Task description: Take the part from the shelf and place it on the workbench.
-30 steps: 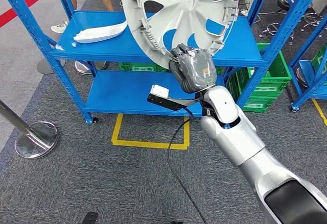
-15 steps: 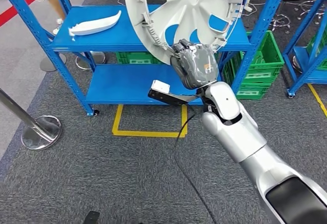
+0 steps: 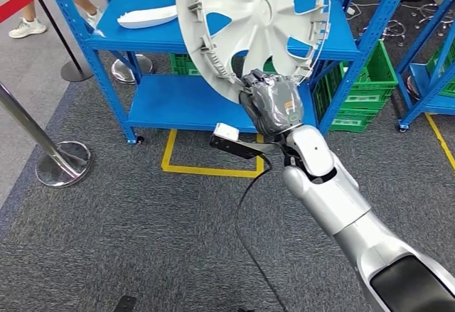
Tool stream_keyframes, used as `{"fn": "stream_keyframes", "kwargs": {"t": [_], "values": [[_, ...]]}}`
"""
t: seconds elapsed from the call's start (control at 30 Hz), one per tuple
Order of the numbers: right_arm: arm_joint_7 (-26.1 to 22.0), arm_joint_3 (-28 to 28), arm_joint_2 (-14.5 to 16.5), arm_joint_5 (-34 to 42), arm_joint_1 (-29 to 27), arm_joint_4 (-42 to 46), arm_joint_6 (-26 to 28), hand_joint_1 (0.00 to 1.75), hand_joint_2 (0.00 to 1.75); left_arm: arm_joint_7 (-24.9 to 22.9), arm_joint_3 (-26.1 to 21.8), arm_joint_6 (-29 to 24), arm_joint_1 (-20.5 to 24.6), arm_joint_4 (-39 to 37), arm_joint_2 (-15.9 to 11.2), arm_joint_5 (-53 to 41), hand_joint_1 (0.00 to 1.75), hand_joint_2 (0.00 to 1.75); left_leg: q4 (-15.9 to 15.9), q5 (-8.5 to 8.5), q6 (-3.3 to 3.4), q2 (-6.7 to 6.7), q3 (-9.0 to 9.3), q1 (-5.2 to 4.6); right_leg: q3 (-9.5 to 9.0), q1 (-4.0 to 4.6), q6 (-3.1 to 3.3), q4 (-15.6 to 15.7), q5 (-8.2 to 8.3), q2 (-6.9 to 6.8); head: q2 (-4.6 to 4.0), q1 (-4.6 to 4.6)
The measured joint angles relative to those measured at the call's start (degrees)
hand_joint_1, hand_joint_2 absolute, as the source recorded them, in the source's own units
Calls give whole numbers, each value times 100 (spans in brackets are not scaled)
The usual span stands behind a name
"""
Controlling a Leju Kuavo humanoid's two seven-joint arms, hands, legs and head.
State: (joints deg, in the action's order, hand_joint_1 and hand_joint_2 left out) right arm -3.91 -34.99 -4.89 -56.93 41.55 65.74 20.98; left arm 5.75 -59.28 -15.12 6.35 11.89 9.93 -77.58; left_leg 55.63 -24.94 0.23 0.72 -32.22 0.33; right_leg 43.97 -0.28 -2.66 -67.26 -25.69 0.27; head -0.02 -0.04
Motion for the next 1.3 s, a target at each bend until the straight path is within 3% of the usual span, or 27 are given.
{"fn": "stream_keyframes", "kwargs": {"t": [0.03,0.07,0.1,0.2,0.43,0.47,0.5,0.57,0.6,0.63,0.67,0.7,0.77,0.8,0.87,0.93,1.0,1.1,1.13,1.17,1.2,1.23,1.3], "values": [[-7,5,-1,38,-2,0,3,175,175,16,0,-4,4,0,1,3,0,175,2,31,11,13,-32,-8,93,5,-4,-390,-165,3,0,3],[-15,8,-1,61,-1,1,5,175,175,22,0,-5,8,0,1,3,0,175,6,57,15,30,-57,-15,120,10,-6,-633,-217,6,0,3],[-20,9,-1,58,1,1,7,175,175,25,0,-5,8,0,-1,1,0,175,9,77,12,57,-75,-21,48,13,1,-653,-163,8,0,4],[-22,10,-1,27,13,3,7,175,175,26,0,-5,9,0,-3,-4,0,175,16,103,-1,113,-96,-30,-296,18,29,-228,84,21,0,3],[-22,10,-1,24,16,3,7,175,175,26,0,-5,10,0,-3,-4,0,175,18,104,-3,121,-95,-31,-370,18,37,-111,126,31,0,2],[-24,15,-1,21,32,12,8,175,175,26,1,-8,24,-1,1,-13,0,175,23,131,-40,168,-124,-17,-543,21,49,168,136,91,0,2],[-25,21,1,19,60,25,8,175,175,25,2,-13,37,-1,3,-24,0,175,190,42,-120,156,-243,-10,-714,9,82,470,164,81,0,-14],[-28,34,3,18,110,49,7,175,175,24,4,-25,61,-1,8,-44,0,175,857,-269,-296,99,-629,14,-1004,-13,145,993,197,12,0,-44],[-29,36,4,19,116,53,5,175,175,23,4,-28,58,0,6,-45,0,175,1292,-470,-353,22,-840,14,-994,-26,167,1009,216,-100,0,-59],[-32,36,4,19,108,53,4,175,175,23,4,-28,57,0,6,-45,0,175,1547,-521,-370,3,-948,23,-986,-26,168,1000,218,-157,0,-59],[-36,36,4,19,101,53,4,175,175,23,4,-29,55,0,6,-45,0,175,1616,-467,-381,-5,-966,29,-979,-27,167,988,219,-213,0,-60],[-38,36,4,20,98,53,3,175,175,23,5,-29,55,0,5,-45,0,175,1469,-318,-388,-22,-874,34,-972,-31,162,973,217,-269,0,-60],[-40,37,5,21,108,59,3,175,175,23,7,-33,63,0,7,-47,0,175,786,20,-407,-188,-475,25,-958,-22,131,936,203,-366,0,-63],[-41,39,5,21,119,66,3,175,175,23,9,-36,72,0,9,-49,0,175,477,114,-384,-292,-304,5,-943,-7,106,917,198,-407,0,-68],[-46,42,5,16,139,82,1,175,175,23,11,-39,85,0,13,-55,0,175,193,125,-293,-399,-194,-34,-913,32,54,887,207,-491,0,-73],[-48,40,5,8,143,94,-2,175,175,21,11,-41,78,0,10,-59,0,175,165,145,-158,-294,-248,-36,-892,23,4,869,205,-564,0,-70],[-48,39,4,4,137,100,-3,175,175,13,11,-45,65,0,4,-61,0,175,154,191,-57,-180,-280,-30,-798,-2,-42,653,17,-418,0,-65],[-48,40,-2,3,122,103,-5,175,175,6,13,-44,72,0,1,-72,0,175,149,256,35,-1,-347,-37,-365,4,-45,-414,-556,-93,0,-57],[-48,40,-4,1,111,103,-5,175,175,6,13,-41,69,0,1,-77,0,175,150,276,49,68,-368,-44,-241,14,-33,-719,-666,-58,0,-56],[-48,39,-5,0,100,104,-7,175,175,6,13,-40,63,0,1,-81,0,175,150,296,55,142,-388,-50,-203,22,-16,-835,-673,-42,0,-56],[-48,39,-5,-1,93,104,-7,175,175,6,13,-40,58,0,0,-83,0,175,150,318,50,222,-404,-56,-283,28,9,-711,-569,-24,0,-57],[-47,39,-5,-1,94,106,-8,175,175,6,13,-40,56,0,-1,-83,0,175,151,339,40,302,-415,-58,-467,30,39,-381,-392,22,0,-56],[-46,41,-5,-1,110,110,-8,175,175,6,14,-40,61,-1,4,-86,0,175,159,379,3,439,-446,-59,-899,18,98,423,-103,246,0,-59]]}}
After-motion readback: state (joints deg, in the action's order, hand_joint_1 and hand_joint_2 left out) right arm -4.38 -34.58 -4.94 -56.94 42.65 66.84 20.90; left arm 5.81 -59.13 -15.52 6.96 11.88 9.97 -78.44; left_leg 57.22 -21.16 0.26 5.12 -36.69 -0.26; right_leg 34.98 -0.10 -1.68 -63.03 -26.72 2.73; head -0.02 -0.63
